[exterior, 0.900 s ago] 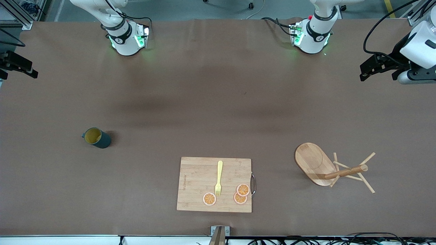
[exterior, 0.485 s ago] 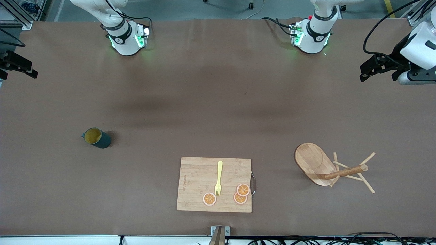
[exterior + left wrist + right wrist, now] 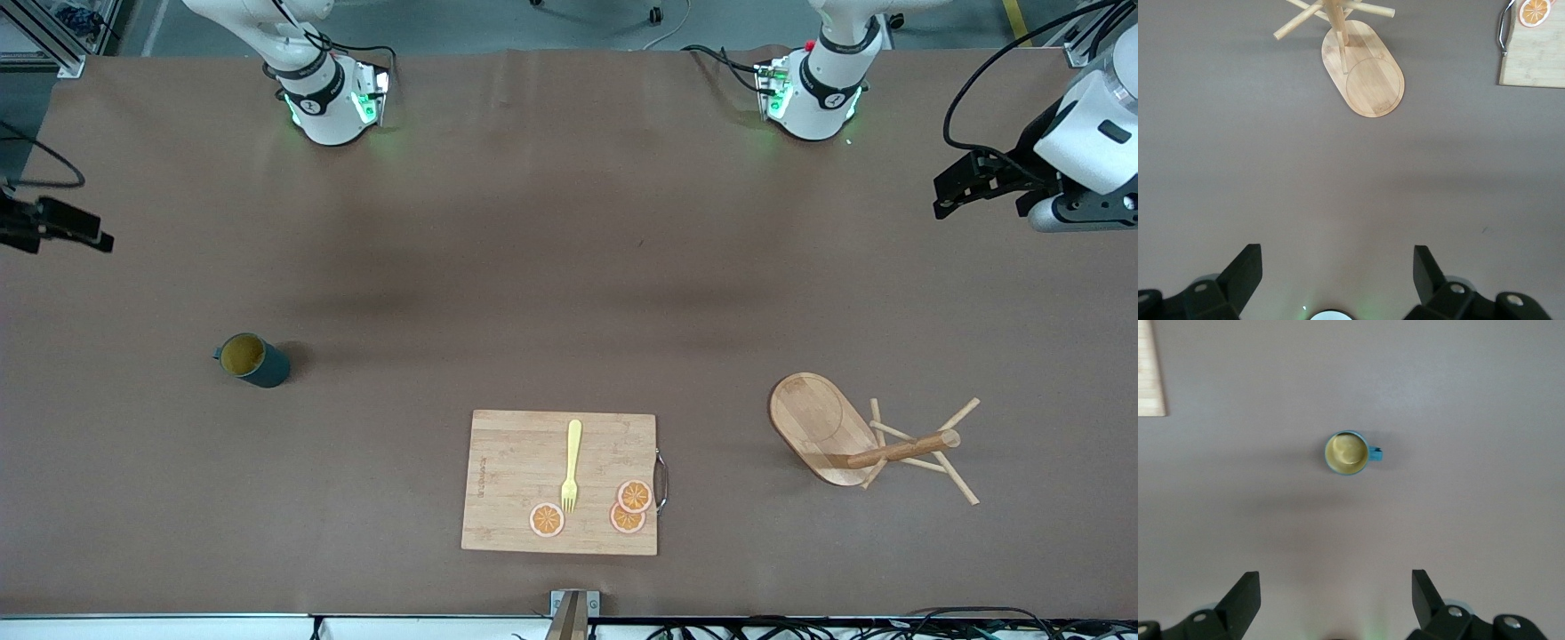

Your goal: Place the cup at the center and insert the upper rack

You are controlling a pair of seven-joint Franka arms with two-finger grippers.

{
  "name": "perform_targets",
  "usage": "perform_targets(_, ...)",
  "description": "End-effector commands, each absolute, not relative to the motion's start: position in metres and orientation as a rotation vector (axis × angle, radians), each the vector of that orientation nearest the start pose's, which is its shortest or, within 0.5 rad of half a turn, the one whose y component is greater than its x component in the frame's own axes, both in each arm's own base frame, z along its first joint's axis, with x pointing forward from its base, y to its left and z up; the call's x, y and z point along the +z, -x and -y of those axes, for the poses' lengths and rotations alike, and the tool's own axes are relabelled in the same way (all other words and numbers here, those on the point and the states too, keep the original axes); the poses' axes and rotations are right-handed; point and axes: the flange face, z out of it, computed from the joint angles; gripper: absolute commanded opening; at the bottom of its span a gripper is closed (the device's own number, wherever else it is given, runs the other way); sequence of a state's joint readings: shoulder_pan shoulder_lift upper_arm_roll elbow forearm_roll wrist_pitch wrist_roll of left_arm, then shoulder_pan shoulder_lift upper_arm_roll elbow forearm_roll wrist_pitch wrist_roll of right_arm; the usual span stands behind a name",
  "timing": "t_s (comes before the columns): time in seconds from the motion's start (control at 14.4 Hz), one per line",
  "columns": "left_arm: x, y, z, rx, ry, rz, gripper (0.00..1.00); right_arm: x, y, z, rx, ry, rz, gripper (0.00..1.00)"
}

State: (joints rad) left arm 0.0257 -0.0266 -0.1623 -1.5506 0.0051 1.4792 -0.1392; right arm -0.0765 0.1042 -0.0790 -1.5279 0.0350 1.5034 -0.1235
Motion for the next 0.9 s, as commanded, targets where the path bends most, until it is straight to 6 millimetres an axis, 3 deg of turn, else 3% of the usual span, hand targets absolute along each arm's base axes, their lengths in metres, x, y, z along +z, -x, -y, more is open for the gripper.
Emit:
perform_targets(0.0,0.647,-0.534,0.074,0.045,3.125,0.008,1.00,0.536,-0.596,0.087,0.241,3.075,-0.007,1.00)
perform_targets(0.14,0.646,-0.535,0.073,0.048,3.125,0.011,1.00,0.503,-0.601,0.076,0.217,3.074,0.162,1.00)
perform_targets(0.48,0.642,-0.537,0.075,0.060,3.125,0.006,1.00,0.364,-0.600,0.079,0.021,3.020,0.744,1.00)
perform_targets(0.62,0.642,-0.537,0.073,0.060,3.125,0.011,1.00,0.322,-0.606,0.083,0.047,2.995,0.838,1.00)
perform_targets(0.83,0.642,-0.538,0.073,0.057,3.124,0.008,1.00,0.282,-0.608,0.081,0.058,2.995,0.852,1.00)
